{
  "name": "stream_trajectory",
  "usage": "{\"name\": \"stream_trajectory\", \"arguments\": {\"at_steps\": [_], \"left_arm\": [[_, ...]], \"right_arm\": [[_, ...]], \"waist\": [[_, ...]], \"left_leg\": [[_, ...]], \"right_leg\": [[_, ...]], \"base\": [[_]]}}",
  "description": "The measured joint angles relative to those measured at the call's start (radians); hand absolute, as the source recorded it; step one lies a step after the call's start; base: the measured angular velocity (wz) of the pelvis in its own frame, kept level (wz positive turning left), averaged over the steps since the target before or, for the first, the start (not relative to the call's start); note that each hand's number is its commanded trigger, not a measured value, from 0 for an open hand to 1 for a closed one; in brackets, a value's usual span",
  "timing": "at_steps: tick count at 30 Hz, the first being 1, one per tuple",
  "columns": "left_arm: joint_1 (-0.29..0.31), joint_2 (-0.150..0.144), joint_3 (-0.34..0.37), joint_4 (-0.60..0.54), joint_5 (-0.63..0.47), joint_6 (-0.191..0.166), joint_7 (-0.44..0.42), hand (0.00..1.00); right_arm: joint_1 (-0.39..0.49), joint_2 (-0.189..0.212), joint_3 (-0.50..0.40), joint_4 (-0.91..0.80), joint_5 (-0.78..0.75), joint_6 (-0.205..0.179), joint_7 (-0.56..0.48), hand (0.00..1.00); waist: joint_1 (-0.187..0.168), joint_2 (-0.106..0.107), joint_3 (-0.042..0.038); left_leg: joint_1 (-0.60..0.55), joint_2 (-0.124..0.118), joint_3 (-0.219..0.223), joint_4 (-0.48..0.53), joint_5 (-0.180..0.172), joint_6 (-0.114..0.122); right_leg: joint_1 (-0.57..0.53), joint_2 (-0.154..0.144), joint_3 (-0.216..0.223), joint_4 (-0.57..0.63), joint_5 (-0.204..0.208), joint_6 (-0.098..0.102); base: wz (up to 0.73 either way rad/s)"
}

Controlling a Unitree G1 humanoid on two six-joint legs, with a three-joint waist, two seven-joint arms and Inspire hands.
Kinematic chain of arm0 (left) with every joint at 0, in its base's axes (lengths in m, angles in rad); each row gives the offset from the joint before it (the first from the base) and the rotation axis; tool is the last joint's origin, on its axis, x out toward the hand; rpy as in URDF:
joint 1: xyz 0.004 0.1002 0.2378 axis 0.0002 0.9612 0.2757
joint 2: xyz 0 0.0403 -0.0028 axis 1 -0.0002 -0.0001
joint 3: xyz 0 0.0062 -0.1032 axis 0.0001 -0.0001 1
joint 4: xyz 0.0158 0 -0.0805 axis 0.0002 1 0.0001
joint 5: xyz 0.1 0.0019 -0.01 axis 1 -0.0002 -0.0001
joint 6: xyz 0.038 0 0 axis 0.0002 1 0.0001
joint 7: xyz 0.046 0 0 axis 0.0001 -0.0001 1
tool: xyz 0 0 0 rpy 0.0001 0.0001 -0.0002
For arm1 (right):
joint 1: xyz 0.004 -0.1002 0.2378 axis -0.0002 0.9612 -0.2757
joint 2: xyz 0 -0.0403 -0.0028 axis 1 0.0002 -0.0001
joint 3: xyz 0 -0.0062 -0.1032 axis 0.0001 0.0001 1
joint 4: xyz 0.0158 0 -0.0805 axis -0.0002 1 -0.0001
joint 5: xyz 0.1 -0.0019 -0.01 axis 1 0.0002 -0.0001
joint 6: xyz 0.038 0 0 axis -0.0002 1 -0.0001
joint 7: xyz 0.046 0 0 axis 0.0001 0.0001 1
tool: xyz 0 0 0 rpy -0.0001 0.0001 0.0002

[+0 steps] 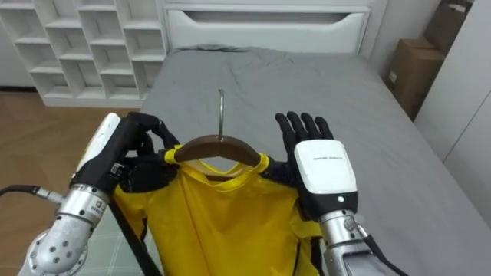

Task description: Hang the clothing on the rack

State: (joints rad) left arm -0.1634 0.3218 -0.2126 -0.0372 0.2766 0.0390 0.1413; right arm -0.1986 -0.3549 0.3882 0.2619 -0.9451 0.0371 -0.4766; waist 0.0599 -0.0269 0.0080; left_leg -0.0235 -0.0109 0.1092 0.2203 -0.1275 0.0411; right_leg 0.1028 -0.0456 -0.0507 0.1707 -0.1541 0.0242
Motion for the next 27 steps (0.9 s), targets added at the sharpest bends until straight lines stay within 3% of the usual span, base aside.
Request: {"name": "stream_trajectory", "arguments": {"at_steps": [2,3,4,5,6,17,27], "left_arm": [[0.0,0.0,0.0,0.001,0.0,0.0,0.0,1.0],[0.0,0.0,0.0,0.002,0.0,0.0,0.0,1.0],[0.0,0.0,0.0,0.002,0.0,0.0,0.0,1.0],[0.0,0.0,0.0,0.004,0.0,0.0,0.0,1.0],[0.0,0.0,0.0,0.004,0.0,0.0,0.0,1.0],[0.0,0.002,-0.009,0.012,-0.001,0.0,0.0,1.0],[0.0,-0.032,-0.038,0.012,-0.036,-0.001,-0.005,1.0]], "right_arm": [[0.0,0.0,0.002,0.0,0.0,0.0,0.0,0.06],[0.0,0.0,0.002,0.0,0.0,0.0,0.0,0.28],[0.0,0.0,0.003,0.0,0.0,0.0,0.0,0.37],[0.0,0.0,0.003,0.0,0.0,0.001,0.0,0.88],[0.0,0.0,0.004,0.0,0.0,0.001,0.0,1.0],[0.02,0.0,0.002,0.0,0.001,0.009,0.0,1.0],[0.022,0.005,0.025,0.0,0.0,0.008,0.024,1.0]], "waist": [[0.0,0.0,0.0001],[0.0,-0.001,0.0005],[0.0,-0.001,0.0006],[0.0,-0.001,0.0006],[0.0,-0.001,0.0006],[0.0,-0.003,0.002],[0.002,-0.003,0.0019]], "left_leg": [[0.0,0.0,0.0,0.0,0.0,0.0],[0.0,0.0,0.0,0.0,0.0,0.0],[0.0,0.0,0.0,0.0,0.0,0.0],[0.0,0.0,0.0,0.0,0.0,0.0],[0.0,0.0,0.0,0.0,0.0,0.0],[0.0,0.0,-0.001,-0.004,0.0,0.0],[0.002,0.0,0.0,-0.005,0.0,0.0]], "right_leg": [[0.0,0.0,0.0,0.0,0.0,-0.001],[0.0,0.0,0.0,0.0,0.0,0.0],[0.0,0.0,0.0,0.0,0.0,0.0],[0.0,0.0,0.0,0.0,0.0,0.0],[0.0,0.0,0.0,0.0,0.0,0.0],[0.0,0.0,-0.001,-0.002,0.0,0.0],[0.001,-0.001,-0.002,-0.001,0.0,0.0]], "base": [[0.0],[0.0],[0.0],[0.0],[0.0],[0.0],[0.0]]}}
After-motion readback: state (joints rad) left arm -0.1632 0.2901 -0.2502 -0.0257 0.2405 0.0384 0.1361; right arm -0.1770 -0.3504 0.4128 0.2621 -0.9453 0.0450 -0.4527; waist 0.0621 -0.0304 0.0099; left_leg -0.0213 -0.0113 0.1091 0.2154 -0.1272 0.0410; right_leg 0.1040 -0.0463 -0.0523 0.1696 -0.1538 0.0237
